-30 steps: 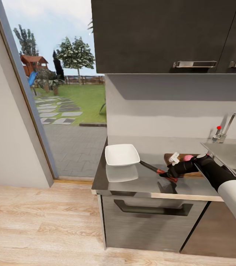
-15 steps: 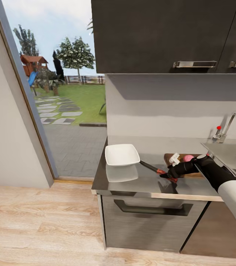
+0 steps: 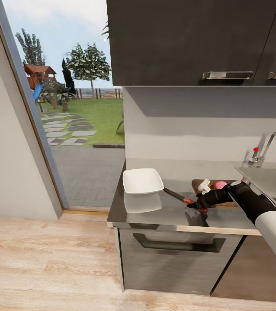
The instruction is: In the kitchen, take the Vidalia onion out of the sink, dice it on the chopping board with the paring knife, put the diced onion into the bowl on the countertop, then place both the paring knife and the chopping board into the sink.
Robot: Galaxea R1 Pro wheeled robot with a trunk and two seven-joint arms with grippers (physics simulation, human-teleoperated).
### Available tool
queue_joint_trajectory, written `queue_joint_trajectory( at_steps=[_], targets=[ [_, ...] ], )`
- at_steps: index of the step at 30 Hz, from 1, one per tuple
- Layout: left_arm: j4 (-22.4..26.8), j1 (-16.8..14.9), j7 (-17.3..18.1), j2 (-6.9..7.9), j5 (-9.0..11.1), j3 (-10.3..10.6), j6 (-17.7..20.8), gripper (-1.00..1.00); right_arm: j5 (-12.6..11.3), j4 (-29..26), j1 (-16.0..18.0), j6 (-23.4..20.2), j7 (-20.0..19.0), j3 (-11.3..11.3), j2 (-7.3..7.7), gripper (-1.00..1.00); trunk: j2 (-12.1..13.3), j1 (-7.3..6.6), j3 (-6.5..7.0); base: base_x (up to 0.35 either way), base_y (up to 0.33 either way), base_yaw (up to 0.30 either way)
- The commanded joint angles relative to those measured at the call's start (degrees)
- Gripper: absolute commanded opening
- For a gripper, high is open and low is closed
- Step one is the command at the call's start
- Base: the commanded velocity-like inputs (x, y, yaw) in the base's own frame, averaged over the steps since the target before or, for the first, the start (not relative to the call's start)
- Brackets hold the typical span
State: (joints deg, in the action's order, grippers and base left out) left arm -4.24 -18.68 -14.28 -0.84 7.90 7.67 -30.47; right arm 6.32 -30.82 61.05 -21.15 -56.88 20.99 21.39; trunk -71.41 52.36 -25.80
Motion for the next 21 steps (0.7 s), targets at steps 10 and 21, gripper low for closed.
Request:
queue_joint_trajectory(
  at_steps=[10, 21],
  targets=[
    [-0.2, -0.1, 0.0, -0.04, 0.5, 0.5, -0.4, 1.00, -0.1, 0.0, 0.0, -0.4, -0.2, 0.0, 0.06, 1.00, 0.0, 0.00, -0.06, 0.000, 0.000, 0.000],
    [-0.2, -0.1, -0.1, -0.06, 0.5, 0.5, -0.4, 1.00, -0.1, 0.0, 0.0, -0.4, -0.2, -0.5, 0.06, 1.00, 0.0, 0.00, -0.18, 0.000, 0.000, 0.000]
  ],
)
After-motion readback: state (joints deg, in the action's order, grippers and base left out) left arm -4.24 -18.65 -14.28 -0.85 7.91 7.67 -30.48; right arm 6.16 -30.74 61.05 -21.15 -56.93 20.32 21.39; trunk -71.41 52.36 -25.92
